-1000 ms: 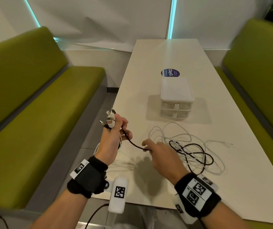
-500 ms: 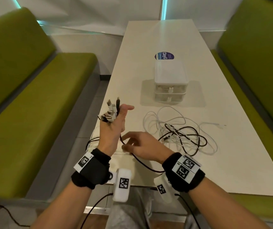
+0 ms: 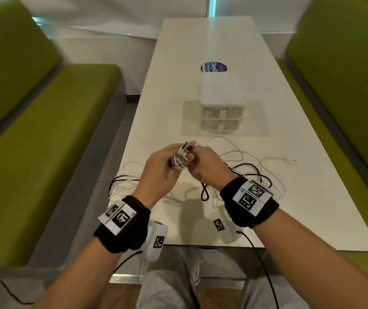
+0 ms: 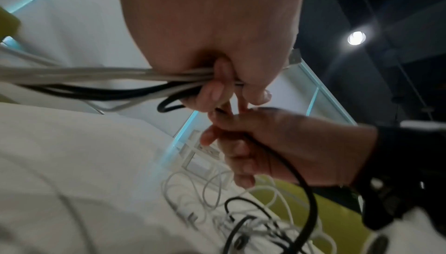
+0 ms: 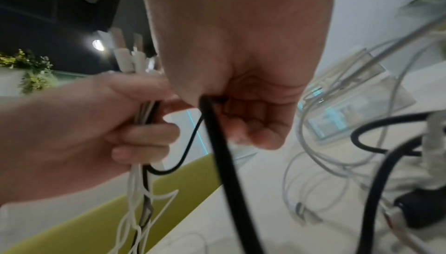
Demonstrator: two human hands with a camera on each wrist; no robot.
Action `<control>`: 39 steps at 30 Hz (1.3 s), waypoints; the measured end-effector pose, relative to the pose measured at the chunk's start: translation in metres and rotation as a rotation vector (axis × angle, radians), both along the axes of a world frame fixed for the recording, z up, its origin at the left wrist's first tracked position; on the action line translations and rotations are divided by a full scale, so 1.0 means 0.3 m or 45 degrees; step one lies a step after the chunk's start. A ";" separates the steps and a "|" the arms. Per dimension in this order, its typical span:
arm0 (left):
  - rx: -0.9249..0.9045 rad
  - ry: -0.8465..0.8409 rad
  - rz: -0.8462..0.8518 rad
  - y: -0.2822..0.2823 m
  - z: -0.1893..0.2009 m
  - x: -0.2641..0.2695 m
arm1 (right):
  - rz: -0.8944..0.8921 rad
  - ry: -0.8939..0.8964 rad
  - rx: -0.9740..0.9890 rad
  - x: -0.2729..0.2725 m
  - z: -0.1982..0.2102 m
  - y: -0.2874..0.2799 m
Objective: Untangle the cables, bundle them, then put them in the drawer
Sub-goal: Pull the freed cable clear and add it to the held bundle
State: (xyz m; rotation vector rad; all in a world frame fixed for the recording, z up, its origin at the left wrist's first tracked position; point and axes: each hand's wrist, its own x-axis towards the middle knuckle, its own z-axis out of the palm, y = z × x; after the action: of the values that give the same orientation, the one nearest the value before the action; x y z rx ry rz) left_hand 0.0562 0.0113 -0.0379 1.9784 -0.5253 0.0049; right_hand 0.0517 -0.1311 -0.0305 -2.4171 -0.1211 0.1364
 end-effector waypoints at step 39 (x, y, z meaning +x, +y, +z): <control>-0.031 0.075 0.159 0.032 0.056 -0.005 | 0.025 -0.131 0.055 -0.124 -0.104 -0.105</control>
State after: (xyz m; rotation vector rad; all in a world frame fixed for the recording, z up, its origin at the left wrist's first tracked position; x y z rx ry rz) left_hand 0.0547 0.0209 -0.0212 1.9786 -0.3615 0.0303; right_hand 0.0145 -0.1627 -0.0616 -2.3801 -0.1930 0.0181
